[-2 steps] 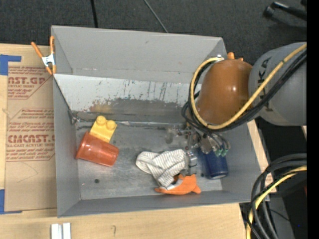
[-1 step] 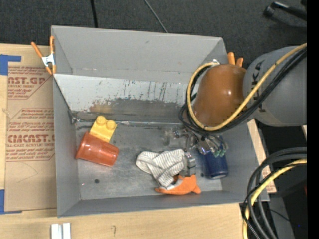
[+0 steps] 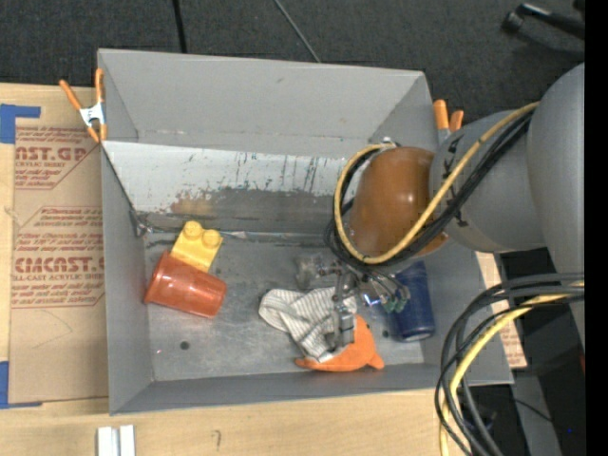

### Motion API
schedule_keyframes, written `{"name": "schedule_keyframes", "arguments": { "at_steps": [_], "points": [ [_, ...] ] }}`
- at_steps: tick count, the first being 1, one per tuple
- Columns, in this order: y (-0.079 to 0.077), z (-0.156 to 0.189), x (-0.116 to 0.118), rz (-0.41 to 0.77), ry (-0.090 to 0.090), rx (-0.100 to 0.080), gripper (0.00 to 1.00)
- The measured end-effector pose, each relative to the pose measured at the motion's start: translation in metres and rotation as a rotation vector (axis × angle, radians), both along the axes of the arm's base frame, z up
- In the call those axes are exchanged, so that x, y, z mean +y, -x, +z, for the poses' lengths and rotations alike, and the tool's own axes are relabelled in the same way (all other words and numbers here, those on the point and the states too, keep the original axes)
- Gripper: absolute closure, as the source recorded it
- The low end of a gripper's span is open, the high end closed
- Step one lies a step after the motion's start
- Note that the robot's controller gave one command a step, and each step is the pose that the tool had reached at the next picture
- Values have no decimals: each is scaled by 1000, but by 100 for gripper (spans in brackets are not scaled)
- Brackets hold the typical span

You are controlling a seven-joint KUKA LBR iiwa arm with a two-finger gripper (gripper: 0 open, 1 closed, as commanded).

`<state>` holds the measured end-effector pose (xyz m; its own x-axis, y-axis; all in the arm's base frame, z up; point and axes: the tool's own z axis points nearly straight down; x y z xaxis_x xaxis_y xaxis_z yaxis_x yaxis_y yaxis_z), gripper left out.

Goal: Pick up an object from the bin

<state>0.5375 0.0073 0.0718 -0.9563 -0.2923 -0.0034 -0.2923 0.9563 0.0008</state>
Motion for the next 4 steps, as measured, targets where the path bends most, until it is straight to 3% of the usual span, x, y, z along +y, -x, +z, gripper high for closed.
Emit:
{"name": "schedule_keyframes", "arguments": {
  "at_steps": [1,4],
  "points": [
    [17,-2,1,123,2,3,100],
    [17,8,1,123,2,4,100]
  ]
}}
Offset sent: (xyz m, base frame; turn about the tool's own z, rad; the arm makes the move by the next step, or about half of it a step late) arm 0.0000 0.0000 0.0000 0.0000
